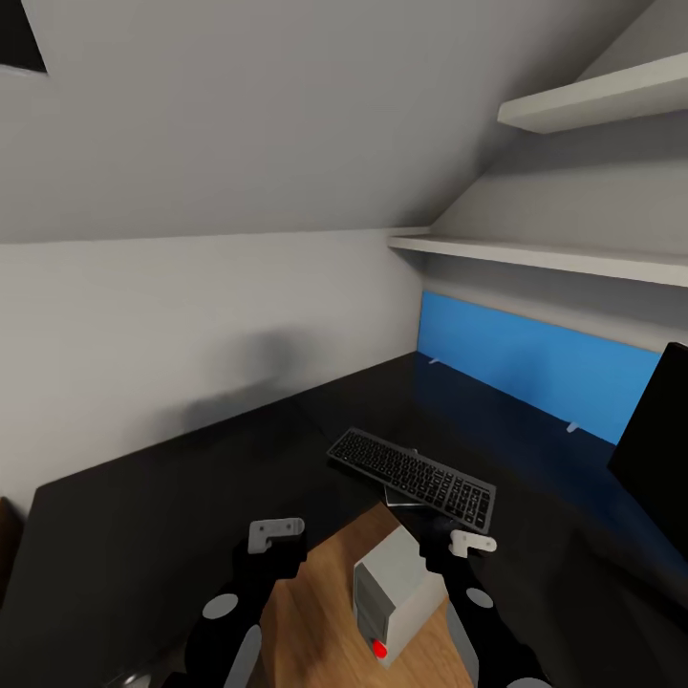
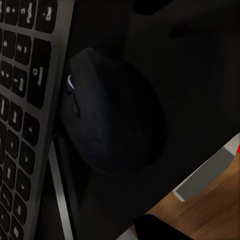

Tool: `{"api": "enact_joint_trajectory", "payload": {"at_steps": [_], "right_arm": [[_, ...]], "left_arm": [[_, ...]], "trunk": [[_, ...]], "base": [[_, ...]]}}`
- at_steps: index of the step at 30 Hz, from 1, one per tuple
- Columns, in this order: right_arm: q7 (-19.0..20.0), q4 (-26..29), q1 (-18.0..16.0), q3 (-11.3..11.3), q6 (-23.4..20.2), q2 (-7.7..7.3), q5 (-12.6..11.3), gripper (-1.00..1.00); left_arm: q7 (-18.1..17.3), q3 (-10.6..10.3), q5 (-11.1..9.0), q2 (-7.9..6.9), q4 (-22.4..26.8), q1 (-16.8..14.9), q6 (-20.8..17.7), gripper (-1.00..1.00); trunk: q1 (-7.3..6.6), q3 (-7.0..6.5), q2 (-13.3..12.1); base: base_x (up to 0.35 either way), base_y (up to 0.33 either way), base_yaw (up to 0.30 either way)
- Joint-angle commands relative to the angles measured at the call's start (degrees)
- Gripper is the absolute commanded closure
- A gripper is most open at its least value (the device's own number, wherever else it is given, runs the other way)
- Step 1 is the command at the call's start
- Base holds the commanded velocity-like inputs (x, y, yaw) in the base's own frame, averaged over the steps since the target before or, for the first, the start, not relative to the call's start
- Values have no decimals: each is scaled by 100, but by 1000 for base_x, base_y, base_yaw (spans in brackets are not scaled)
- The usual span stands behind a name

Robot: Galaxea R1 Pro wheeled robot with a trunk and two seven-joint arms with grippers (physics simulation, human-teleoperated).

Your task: In the bedroom, organize the workspace by keeping the computer under the desk, ensuring the monitor is on the desk, placing the keyboard on the desk next to the monitor, placing the mouse on the desk next to the keyboard, moving the folder from the swivel chair onto the desk next to the mouse, stacking the notebook on top of the folder with the pen on top of the notebook, and positioning the swivel chair next to the desk.

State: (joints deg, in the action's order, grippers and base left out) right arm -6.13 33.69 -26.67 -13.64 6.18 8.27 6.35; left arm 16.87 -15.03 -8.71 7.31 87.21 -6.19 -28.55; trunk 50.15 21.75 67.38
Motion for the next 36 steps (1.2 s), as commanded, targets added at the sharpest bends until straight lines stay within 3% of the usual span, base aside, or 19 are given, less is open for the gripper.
{"api": "enact_joint_trajectory", "payload": {"at_steps": [1, 7, 36], "right_arm": [[-1, -3, -5, -34, 15, 8, 60, -100], [3, -3, -5, -34, 15, 8, 60, -100], [-3, -87, -5, -34, 10, 8, 60, -100]], "left_arm": [[53, -9, -61, -2, 7, -5, -19, -100], [58, -15, -61, -1, 7, -5, -19, -100], [53, -1, -67, -19, -7, -5, -26, -100]], "trunk": [[22, 25, 44], [154, 132, 285], [154, 132, 285]], "base": [[0, 0, 0], [0, 0, 0], [0, 0, 0]]}}
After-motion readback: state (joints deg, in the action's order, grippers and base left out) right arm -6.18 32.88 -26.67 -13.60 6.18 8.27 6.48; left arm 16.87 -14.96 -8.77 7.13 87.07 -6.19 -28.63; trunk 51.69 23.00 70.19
